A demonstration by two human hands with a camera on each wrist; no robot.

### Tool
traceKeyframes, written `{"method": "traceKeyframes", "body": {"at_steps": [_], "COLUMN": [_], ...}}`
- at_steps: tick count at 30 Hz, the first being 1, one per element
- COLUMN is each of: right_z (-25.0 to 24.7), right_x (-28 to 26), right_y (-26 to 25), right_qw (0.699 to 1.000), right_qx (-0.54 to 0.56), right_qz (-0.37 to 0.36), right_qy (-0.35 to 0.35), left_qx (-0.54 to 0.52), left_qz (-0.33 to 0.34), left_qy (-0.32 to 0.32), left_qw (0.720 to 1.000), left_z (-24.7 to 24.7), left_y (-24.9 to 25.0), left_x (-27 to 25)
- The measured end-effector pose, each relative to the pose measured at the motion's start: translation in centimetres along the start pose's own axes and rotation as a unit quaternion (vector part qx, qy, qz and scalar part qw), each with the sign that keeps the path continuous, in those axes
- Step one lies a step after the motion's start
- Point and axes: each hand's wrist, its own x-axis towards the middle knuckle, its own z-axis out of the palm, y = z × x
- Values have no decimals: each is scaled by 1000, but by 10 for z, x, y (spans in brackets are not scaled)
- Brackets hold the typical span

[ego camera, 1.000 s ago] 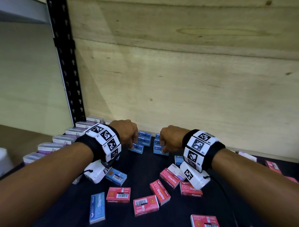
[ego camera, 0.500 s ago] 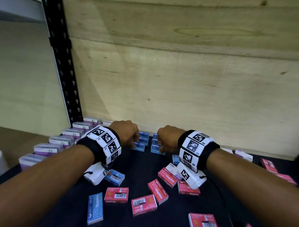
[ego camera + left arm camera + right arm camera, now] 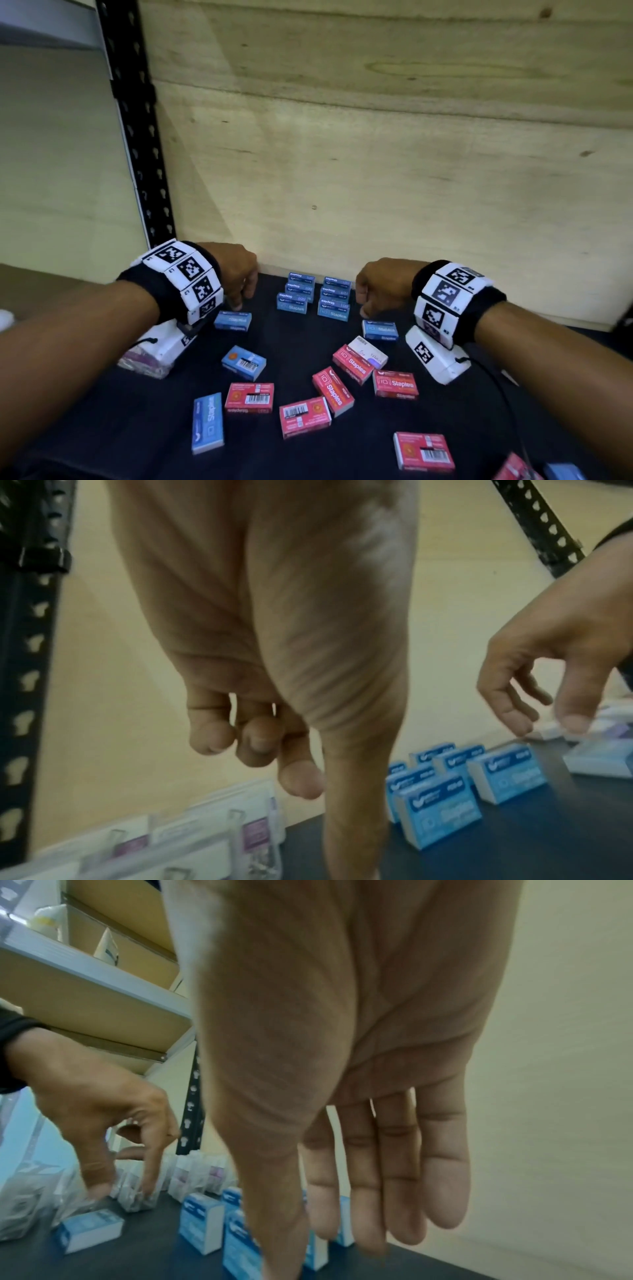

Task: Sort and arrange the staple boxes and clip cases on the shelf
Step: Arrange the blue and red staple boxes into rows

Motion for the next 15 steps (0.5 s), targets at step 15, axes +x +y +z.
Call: {"method": "traceKeyframes", "body": {"at_steps": [15], "right_z": [26], "right_x": [-15], "right_y": [16], "right_qw": [998], "right_qx": [-15], "right_qz": [6], "right_qy": [-60], "left_qx": [43], "left_qz": [17], "left_qy": [-64], "left_qw": [997], "left_z": [14], "left_y": [10], "left_x": [-3]}}
